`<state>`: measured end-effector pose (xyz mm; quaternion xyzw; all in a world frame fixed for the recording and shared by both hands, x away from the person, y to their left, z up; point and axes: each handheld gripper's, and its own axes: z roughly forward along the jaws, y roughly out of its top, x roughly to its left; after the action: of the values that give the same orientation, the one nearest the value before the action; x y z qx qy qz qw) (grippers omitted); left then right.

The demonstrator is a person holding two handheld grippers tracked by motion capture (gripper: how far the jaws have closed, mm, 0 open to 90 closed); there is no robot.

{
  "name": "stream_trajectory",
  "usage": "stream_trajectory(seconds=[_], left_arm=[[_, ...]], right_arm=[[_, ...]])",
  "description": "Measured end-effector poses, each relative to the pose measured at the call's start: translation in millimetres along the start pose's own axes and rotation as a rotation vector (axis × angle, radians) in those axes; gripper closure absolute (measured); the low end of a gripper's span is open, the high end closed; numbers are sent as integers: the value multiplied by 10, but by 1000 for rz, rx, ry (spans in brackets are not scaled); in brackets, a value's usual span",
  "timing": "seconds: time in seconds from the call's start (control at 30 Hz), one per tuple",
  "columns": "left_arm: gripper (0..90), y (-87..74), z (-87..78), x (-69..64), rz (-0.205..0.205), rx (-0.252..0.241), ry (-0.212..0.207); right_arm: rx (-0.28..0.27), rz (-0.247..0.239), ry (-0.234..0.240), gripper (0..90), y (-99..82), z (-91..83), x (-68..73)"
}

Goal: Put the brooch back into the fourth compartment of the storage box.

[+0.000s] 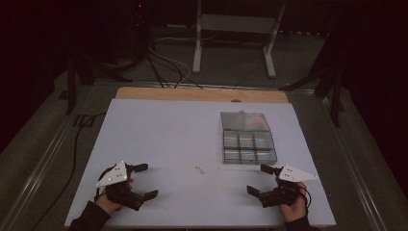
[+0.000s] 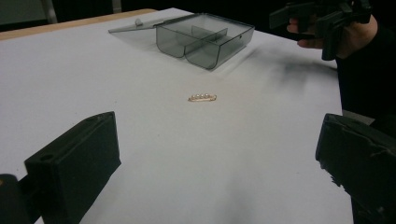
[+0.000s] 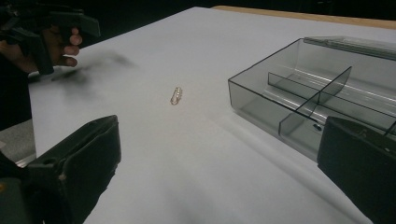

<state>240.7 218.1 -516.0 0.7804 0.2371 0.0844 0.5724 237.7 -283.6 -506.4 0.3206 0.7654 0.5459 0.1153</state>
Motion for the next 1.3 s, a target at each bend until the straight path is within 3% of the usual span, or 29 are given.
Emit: stream_trajectory(seconds=[0.17,0.37,0.67,0.9,1.07,1.3], left_arm=[[13,-12,-5,25,-6,-8,0],[13,-15,-42,24,-4,-13,0],[13,-13,-22,26,-9,-12,-16],[13,-12,-27,-17,-28,-14,3],[13,-21,-57,-16,-32,-24,22],[13,-43,-93,-17,-44,-32,15]], right_arm=[[31,-13,-31,0,-7,43,20],[24,-17,-51,0,7,27,18],[33,3,-28,0,8,62,-3],[24,19,-34,0,18,49,-46],[59,7,-34,0,38,95,-16],[20,-4,-63,0,161,26,32]])
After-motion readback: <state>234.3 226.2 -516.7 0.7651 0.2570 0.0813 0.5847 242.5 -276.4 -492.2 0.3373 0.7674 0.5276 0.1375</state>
